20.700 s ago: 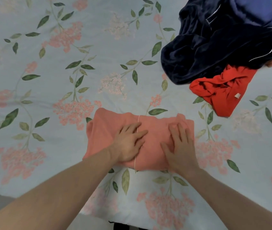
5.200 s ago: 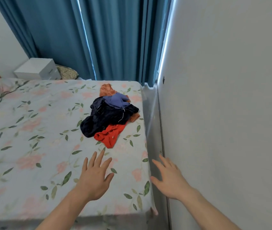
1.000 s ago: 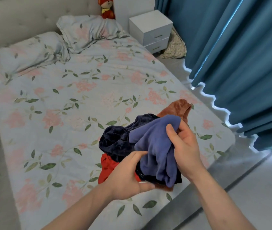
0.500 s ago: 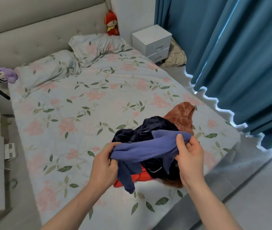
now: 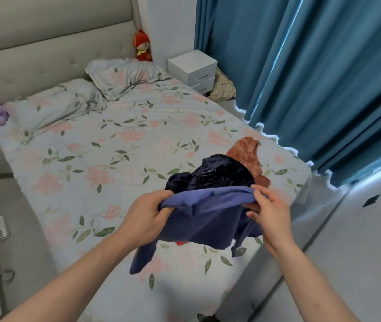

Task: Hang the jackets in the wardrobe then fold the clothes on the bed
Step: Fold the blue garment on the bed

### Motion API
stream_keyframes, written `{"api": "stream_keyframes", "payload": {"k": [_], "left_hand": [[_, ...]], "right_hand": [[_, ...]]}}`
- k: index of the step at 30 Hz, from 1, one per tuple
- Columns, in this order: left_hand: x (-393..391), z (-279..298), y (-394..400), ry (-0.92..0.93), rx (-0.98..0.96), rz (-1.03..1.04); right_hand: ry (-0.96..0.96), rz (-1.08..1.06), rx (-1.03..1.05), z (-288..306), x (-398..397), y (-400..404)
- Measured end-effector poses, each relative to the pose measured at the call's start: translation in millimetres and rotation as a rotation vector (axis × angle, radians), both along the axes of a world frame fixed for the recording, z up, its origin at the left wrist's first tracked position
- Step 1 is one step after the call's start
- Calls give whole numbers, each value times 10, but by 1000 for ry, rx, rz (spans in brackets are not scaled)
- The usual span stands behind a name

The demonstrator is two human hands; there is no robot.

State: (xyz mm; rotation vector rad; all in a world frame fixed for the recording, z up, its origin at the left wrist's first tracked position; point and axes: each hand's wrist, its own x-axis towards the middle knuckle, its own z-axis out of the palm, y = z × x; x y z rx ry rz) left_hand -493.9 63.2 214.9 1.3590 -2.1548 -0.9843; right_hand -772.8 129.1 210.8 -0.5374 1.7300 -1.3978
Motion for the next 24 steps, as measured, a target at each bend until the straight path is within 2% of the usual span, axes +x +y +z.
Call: {"api": "stream_keyframes", "payload": {"k": [2, 6, 10, 15, 18, 22, 24], "left_hand": [[122, 27, 22, 85, 64, 76], [244, 71, -71, 102, 123, 113], [366, 65, -135, 16, 91, 84], [703, 49, -135, -5, 116, -24], [935, 75, -55, 89, 137, -72], [1247, 227, 0, 191, 144, -135], [1372, 451, -15, 222, 141, -159]], "right_hand": [[27, 110, 50, 52, 129, 154], [459, 319, 113, -4, 244, 385], [674, 327, 180, -191, 309, 436], [549, 270, 112, -175, 616, 554], [664, 212, 46, -5, 936, 676], [796, 16, -53, 350, 1453, 869], [784, -70, -58, 586, 1634, 913]]}}
